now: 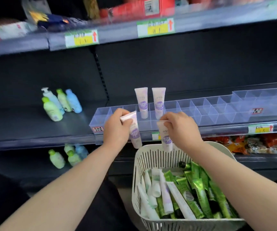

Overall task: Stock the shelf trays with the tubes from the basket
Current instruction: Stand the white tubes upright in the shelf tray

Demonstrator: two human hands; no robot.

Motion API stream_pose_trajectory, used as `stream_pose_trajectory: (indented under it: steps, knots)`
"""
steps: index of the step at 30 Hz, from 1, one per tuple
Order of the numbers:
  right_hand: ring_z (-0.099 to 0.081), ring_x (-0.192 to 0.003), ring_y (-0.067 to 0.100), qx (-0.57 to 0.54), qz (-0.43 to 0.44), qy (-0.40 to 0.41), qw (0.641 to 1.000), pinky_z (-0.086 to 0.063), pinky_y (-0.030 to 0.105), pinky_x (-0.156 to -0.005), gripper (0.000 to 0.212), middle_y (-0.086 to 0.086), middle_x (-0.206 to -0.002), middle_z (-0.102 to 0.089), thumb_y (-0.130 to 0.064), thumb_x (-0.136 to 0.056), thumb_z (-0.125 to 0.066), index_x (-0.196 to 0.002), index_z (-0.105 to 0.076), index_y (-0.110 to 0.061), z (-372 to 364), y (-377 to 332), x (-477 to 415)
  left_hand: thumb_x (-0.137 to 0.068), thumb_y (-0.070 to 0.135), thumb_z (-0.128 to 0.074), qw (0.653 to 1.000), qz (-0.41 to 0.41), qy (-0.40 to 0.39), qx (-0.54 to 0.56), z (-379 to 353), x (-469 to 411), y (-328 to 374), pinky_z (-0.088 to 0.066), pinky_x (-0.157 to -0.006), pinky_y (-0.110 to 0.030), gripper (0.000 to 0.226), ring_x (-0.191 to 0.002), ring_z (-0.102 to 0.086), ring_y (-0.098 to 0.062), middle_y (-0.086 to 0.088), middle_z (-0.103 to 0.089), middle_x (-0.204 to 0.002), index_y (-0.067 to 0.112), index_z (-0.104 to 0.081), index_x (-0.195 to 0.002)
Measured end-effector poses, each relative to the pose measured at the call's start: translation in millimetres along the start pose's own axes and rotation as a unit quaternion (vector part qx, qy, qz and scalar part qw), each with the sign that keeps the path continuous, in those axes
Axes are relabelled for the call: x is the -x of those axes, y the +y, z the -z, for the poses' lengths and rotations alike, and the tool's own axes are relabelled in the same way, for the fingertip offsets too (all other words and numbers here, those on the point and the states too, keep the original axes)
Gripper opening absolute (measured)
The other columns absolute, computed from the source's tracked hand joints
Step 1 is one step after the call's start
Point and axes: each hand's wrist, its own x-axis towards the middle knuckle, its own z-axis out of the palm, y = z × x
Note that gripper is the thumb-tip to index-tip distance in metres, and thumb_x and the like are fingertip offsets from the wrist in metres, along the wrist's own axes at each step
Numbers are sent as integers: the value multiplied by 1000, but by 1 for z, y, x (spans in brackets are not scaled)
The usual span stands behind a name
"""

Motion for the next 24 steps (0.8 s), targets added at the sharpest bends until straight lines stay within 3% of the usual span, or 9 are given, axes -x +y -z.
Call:
stream_pose_trajectory:
  steps: [3,5,11,15,20,24]
  knots:
    - [-55,-94,24,-28,-1,24,999,-44,34,-69,24,1,-99,-63,-15,-91,-51,-108,-63,-28,5,-29,-34,-89,8,-55,996,4,86,27,27,-24,2,-50,-66,-28,16,-80,-58,-15,9,-60,-84,23,-57,-91]
    - [-56,-91,23,-36,4,28,999,-49,36,-68,25,1,-99,-61,-15,-90,-52,-108,-60,-30,4,-45,-57,-89,7,-52,993,8,110,29,38,-38,1,-50,-67,-36,15,-82,-59,-20,4,-61,-87,21,-56,-92]
    - [-54,-81,21,-50,22,38,998,-45,34,-64,19,2,-90,-55,-21,-98,-42,-110,-55,-25,-13,-80,-123,-91,6,-50,991,1,132,11,53,-77,-14,-40,-56,-22,16,-76,-53,-15,3,-59,-87,21,-53,-94]
    - [-47,-77,19,-18,26,33,999,-42,33,-64,21,-7,-78,-40,-12,-93,-49,-111,-55,-21,-30,-91,-158,-92,6,-48,993,-10,121,9,55,-103,-25,-41,-57,-26,16,-72,-51,-13,2,-58,-86,21,-53,-94]
    - [-43,-80,17,48,18,-55,997,-50,36,-72,37,5,-98,-59,-3,-83,-63,-115,-50,-16,-50,-94,-180,-92,7,-48,992,-21,124,13,50,-132,-38,-46,-62,-30,17,-78,-54,-16,6,-57,-86,24,-51,-93]
    - [-55,-93,23,105,27,-106,988,-47,34,-68,46,8,-105,-62,-3,-78,-68,-118,-49,-16,-70,-90,-184,-92,5,-47,995,-24,102,-2,41,-150,-48,-38,-59,-19,18,-80,-52,-16,1,-59,-92,23,-52,-94]
